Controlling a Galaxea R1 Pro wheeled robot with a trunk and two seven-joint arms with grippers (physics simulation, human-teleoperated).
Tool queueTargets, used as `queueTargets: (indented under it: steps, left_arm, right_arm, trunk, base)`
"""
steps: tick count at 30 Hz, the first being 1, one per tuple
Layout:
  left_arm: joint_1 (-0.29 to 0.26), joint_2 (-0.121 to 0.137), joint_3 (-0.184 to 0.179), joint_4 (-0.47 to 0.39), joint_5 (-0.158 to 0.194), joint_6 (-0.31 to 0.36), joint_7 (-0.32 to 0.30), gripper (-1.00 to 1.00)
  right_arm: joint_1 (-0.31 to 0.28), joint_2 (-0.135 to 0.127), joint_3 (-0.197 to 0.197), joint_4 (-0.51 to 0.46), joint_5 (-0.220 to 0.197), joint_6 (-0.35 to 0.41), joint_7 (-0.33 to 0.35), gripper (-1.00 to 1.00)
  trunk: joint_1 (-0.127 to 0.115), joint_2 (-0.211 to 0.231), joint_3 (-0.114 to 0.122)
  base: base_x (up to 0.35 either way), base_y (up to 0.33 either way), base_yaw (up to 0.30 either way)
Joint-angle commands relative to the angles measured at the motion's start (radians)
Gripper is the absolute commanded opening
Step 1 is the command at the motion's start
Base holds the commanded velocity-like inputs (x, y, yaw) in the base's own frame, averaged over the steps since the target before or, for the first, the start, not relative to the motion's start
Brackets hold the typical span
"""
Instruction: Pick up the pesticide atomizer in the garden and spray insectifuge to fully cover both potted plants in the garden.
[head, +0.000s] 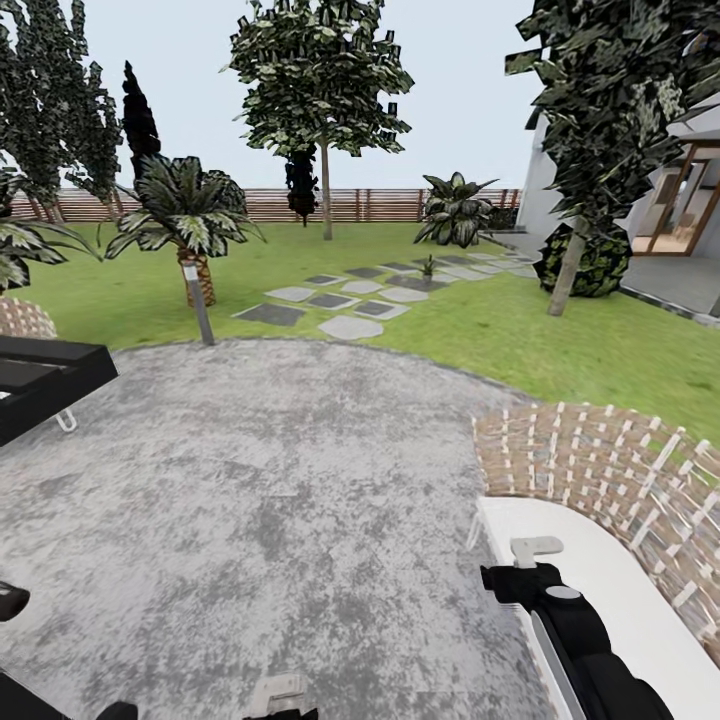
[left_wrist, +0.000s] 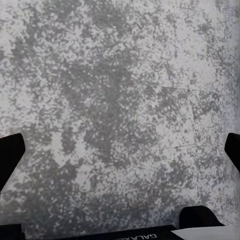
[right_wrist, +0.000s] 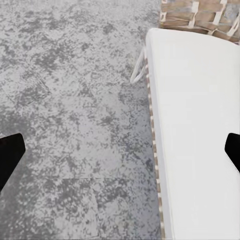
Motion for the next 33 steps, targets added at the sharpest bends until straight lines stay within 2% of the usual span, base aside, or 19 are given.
queueTargets:
  steps: [1,24,31,33]
  left_arm:
    - [0.000,0.000,0.000,0.000,0.000,0.000,0.000,1.00]
    - [0.000,0.000,0.000,0.000,0.002,0.000,0.000,1.00]
    - [0.000,0.000,0.000,0.000,0.002,-0.010,0.000,1.00]
    - [0.000,0.000,0.000,0.000,0.002,-0.011,0.000,1.00]
  right_arm:
    - [0.000,0.000,0.000,0.000,0.000,0.000,0.000,1.00]
    - [0.000,0.000,0.002,0.002,0.000,0.001,0.001,1.00]
    - [0.000,0.000,0.013,0.000,-0.001,0.016,0.001,1.00]
    - [0.000,0.000,0.033,0.000,-0.001,0.020,0.002,1.00]
  trunk:
    - [0.000,0.000,0.000]
    - [0.000,0.000,0.000]
    - [0.000,0.000,0.000]
    - [0.000,0.000,0.000]
  base:
    - [0.320,0.000,0.000]
    - [0.320,0.000,0.000]
    - [0.320,0.000,0.105]
    - [0.320,0.000,0.133]
